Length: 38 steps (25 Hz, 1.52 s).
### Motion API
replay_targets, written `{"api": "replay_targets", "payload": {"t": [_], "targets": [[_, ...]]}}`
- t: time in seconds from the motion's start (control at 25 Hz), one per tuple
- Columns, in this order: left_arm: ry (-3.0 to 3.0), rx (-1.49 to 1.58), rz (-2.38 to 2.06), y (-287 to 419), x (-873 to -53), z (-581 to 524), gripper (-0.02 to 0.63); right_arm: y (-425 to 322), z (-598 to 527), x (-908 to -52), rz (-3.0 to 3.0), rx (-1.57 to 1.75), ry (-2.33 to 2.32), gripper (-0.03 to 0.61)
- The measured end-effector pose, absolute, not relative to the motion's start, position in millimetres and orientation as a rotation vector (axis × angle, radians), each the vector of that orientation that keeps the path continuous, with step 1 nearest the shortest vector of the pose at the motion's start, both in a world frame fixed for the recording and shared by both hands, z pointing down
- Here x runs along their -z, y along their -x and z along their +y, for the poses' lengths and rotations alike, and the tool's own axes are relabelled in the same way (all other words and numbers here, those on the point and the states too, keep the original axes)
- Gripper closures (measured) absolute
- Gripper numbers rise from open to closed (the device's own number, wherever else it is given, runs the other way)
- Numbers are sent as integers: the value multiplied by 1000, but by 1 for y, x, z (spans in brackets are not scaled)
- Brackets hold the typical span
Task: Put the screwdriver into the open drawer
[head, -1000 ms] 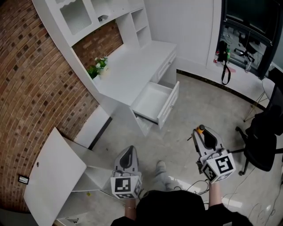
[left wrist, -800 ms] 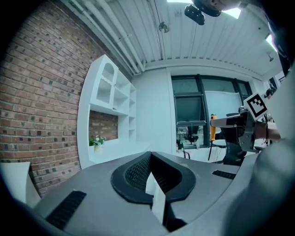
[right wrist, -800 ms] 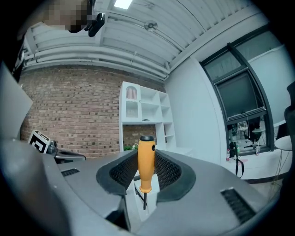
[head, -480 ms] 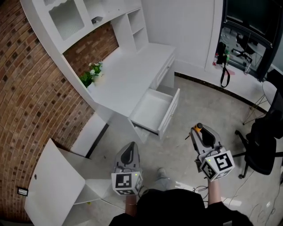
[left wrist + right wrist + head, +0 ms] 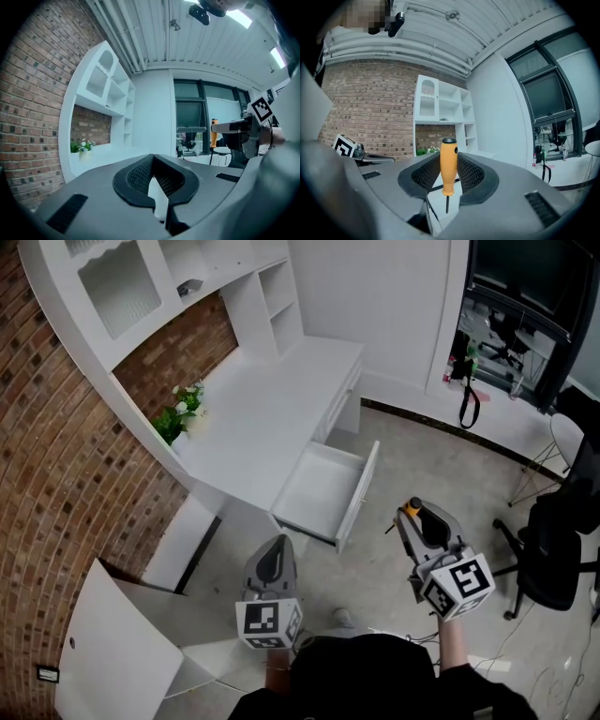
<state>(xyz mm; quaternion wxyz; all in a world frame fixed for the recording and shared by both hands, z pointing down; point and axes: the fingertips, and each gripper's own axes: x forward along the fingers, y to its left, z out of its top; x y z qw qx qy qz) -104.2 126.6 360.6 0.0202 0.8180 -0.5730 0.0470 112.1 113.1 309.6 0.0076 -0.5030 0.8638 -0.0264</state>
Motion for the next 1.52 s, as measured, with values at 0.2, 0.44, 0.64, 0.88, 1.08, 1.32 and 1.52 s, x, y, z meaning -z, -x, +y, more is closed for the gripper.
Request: {"api": "replay_targets", "payload": {"t": [0.2, 0.44, 0.64, 0.88, 1.08, 1.32, 1.52], "targets": [[-2557, -148, -1740, 107, -365, 105, 604, -106, 93, -314, 2689, 98, 1581, 463], [-2543, -156, -1730, 111, -371, 91, 605, -99, 72, -319, 2695, 127, 1567, 463], [-2517, -164, -1724, 117, -379, 77, 605, -88, 53, -323, 2730, 151, 1526, 463], [-2471, -184, -1751, 114, -388, 51, 606, -89, 15, -328, 2760, 179, 1480, 463], [-2426, -195, -1795, 112, -390, 12, 604, -89, -34, -331, 2792, 212, 1416, 463], [-2360, -167, -1857, 101, -386, -36, 605, -86, -97, -334, 2852, 237, 1315, 463], [-2297, -214, -1874, 94, -402, -61, 604, -83, -138, -345, 2908, 294, 1225, 463]]}}
